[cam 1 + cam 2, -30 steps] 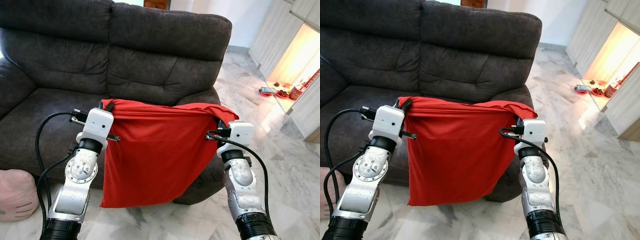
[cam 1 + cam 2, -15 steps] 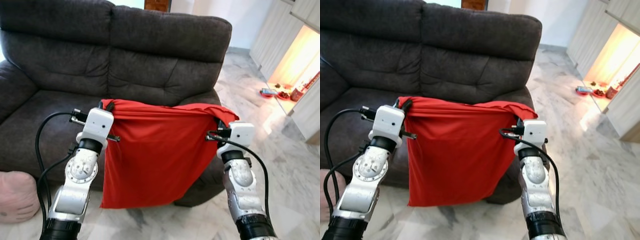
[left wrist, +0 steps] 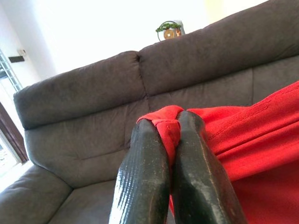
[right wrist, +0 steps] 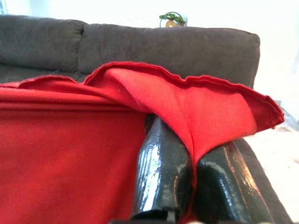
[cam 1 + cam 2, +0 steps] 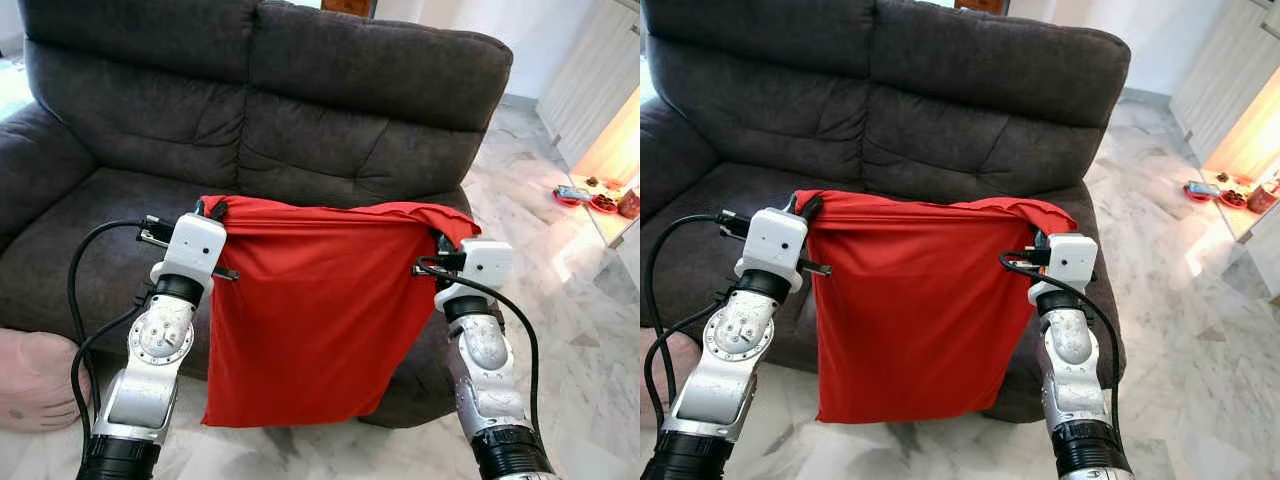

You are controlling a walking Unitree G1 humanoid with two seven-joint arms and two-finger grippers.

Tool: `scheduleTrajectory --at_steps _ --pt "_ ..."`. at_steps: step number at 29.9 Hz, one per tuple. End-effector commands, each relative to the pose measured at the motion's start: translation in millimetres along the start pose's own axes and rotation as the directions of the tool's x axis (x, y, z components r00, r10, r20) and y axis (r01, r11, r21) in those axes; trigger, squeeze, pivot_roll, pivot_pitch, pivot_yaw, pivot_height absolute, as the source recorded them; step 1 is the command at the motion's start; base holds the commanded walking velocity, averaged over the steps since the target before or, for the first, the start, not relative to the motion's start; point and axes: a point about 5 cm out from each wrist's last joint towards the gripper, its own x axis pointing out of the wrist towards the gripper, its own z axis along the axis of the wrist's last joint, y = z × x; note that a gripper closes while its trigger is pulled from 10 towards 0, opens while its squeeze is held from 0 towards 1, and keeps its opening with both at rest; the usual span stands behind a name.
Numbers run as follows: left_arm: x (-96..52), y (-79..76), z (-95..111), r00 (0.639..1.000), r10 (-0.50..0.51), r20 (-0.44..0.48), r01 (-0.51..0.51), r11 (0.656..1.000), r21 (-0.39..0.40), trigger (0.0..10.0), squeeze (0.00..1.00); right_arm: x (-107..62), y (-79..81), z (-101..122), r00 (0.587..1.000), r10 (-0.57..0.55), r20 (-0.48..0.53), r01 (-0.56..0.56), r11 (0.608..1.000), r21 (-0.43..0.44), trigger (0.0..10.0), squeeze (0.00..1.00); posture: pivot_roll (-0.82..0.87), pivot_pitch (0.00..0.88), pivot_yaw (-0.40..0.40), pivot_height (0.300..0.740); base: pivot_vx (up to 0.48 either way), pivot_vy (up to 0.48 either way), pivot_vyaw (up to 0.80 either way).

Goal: Move the pillow to the sofa from floor

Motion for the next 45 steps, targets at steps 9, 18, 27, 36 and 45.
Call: scheduleTrajectory --at_steps 9,18,27,36,45 --pt "9.8 28.0 25 0.986 0.129 0.108 -0.132 0.991 0.019 10.0 0.00 4.6 -35.0 22 0.979 -0.174 0.102 0.172 0.985 0.026 10.0 0.00 0.22 0.000 -0.138 0.740 0.288 0.000 -0.40" --pt "15.3 39.0 43 0.976 0.147 0.160 -0.152 0.988 0.016 10.0 0.00 11.7 -33.7 36 0.972 -0.177 0.154 0.174 0.984 0.036 10.0 0.00 0.23 0.000 -0.144 0.740 0.289 0.000 0.00" --pt "20.9 48.6 64 0.961 0.159 0.226 -0.171 0.985 0.036 10.0 0.00 23.2 -23.7 66 0.957 -0.137 0.256 0.122 0.990 0.075 10.0 0.00 0.23 0.000 -0.149 0.740 0.289 0.000 0.00" --pt "21.4 50.4 65 0.961 0.168 0.220 -0.179 0.983 0.031 10.0 0.00 27.6 -21.0 78 0.948 -0.131 0.289 0.112 0.990 0.081 10.0 0.00 0.23 0.000 -0.153 0.740 0.287 0.000 0.00" --pt "20.9 50.0 67 0.962 0.163 0.218 -0.175 0.984 0.036 10.0 0.00 27.6 -20.6 78 0.951 -0.129 0.281 0.109 0.990 0.086 10.0 0.00 0.23 0.000 -0.156 0.740 0.288 0.000 0.00"
